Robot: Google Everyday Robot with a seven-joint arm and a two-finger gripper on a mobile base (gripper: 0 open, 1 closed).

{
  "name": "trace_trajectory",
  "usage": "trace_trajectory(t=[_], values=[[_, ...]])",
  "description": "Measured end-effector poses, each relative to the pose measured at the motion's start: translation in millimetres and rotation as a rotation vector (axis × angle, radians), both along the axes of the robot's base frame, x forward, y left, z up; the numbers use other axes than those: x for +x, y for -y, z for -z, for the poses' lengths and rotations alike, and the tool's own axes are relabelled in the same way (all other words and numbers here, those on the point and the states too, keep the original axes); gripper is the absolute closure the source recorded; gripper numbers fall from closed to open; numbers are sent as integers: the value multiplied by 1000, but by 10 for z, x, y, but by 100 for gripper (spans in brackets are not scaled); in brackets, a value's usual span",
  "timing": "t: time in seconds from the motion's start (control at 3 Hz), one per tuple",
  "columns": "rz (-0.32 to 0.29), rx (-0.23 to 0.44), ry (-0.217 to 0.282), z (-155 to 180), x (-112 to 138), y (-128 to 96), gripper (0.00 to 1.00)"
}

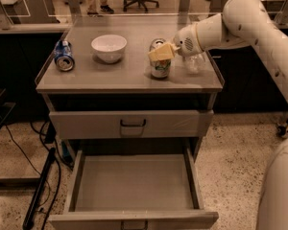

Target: Pick 7up can from middle drawer and place on counter

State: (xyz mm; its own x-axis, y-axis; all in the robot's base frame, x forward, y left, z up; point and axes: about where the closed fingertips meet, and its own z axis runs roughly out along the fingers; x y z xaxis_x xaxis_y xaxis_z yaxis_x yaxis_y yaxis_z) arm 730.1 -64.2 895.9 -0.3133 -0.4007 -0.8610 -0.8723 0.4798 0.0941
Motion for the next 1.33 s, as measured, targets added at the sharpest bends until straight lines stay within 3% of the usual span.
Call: trace_trajectory(t=[0.67,1.33], values=[[-26,29,-6,54,-4,-11,100],[-27,29,-6,55,-4,-11,50]])
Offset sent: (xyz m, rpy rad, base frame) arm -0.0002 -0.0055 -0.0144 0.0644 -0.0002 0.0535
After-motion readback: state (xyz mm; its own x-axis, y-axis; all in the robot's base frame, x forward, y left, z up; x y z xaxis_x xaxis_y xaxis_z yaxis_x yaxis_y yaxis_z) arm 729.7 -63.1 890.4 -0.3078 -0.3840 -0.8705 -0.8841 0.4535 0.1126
